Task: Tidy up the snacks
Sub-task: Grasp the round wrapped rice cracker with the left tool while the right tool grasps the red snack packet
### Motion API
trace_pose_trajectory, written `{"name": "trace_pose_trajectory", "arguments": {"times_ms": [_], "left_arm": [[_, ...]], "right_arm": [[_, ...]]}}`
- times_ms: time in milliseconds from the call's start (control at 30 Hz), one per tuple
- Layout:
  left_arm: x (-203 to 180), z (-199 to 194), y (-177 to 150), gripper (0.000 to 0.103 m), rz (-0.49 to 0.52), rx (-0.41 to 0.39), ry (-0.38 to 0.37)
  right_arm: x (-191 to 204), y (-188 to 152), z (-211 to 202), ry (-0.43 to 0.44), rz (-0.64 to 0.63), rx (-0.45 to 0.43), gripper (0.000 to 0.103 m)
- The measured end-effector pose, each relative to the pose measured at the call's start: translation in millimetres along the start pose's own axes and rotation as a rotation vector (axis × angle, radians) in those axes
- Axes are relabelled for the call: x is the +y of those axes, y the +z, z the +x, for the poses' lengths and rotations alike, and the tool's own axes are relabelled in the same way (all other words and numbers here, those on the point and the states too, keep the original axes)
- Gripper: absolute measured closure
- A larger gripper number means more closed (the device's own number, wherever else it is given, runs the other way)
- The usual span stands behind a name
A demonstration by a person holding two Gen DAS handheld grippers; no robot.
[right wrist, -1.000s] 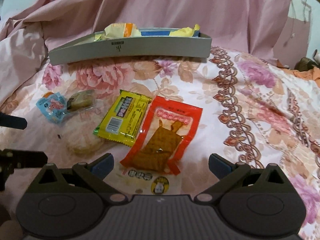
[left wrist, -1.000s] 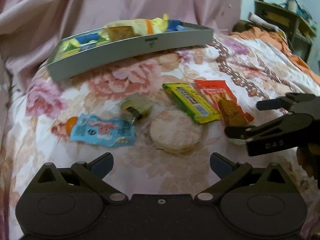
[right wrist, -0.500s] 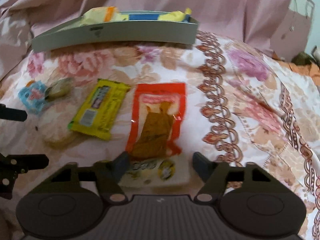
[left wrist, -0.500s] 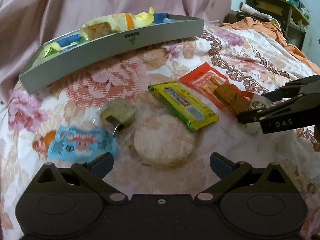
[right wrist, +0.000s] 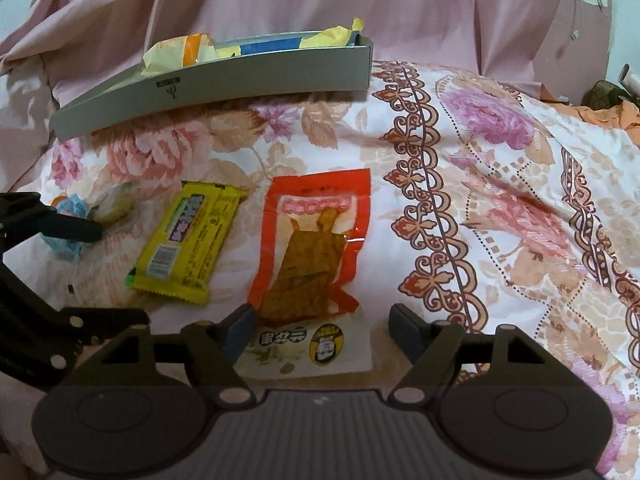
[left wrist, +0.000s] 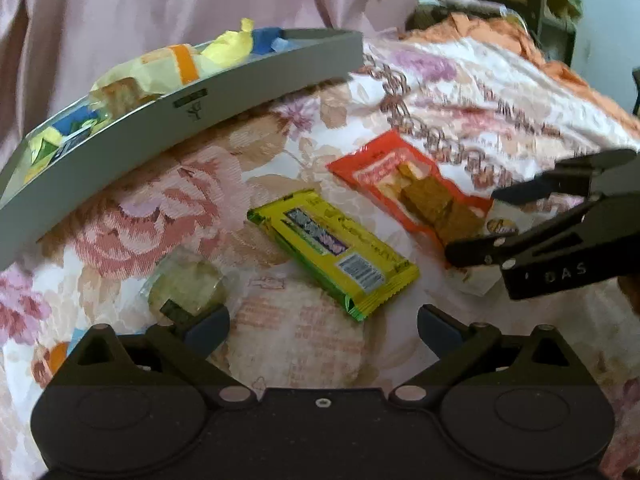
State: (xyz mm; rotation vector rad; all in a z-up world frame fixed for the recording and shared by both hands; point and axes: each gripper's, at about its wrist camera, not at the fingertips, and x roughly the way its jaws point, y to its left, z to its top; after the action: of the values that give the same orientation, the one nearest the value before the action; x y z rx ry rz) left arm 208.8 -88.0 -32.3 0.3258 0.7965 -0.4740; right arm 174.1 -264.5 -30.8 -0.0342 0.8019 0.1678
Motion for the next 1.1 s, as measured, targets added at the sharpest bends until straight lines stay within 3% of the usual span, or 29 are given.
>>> {"name": "trace_pose_trajectory", "arguments": {"times_ms": [167,233,333,567,900,1000,1100], "left_arm": [[1.6,-0.1,-3.5,0.018,-0.007,0.005,0.015],[5.2,-1.8,-5.6,0.028,-0.032,0.012,0.015],[7.9,-5.9,-12.2,0.028,-0.116,0.012,0.014],[-1.0,-21.1,-27.7,0.028,-0.183,0.024,0.039],[12.2,-52.0,-58.4,0.028,-0.314,0.043,0.056],[16.7,-56.9,-65.4,0.028,-0.361,0.025,0.050],[19.1,-59.8,-70.7,0.028,-0.406,0.001,0.041]], "right_arm": [[-0.2,-1.4,2.1,0.000,0.013,-0.011,0.021],[0.4,-1.6,2.0,0.005,0.011,-0.011,0.025],[3.4,-1.7,1.1,0.036,0.006,-0.007,0.042],[14.2,-2.9,-3.3,0.021,-0.054,0.012,0.053],[12.3,-11.4,-25.6,0.099,-0.035,0.070,0.075],[8.7,-15.7,-29.8,0.130,0.011,0.078,0.076],[0.9,-17.9,-26.3,0.164,0.092,0.079,0.064]]}}
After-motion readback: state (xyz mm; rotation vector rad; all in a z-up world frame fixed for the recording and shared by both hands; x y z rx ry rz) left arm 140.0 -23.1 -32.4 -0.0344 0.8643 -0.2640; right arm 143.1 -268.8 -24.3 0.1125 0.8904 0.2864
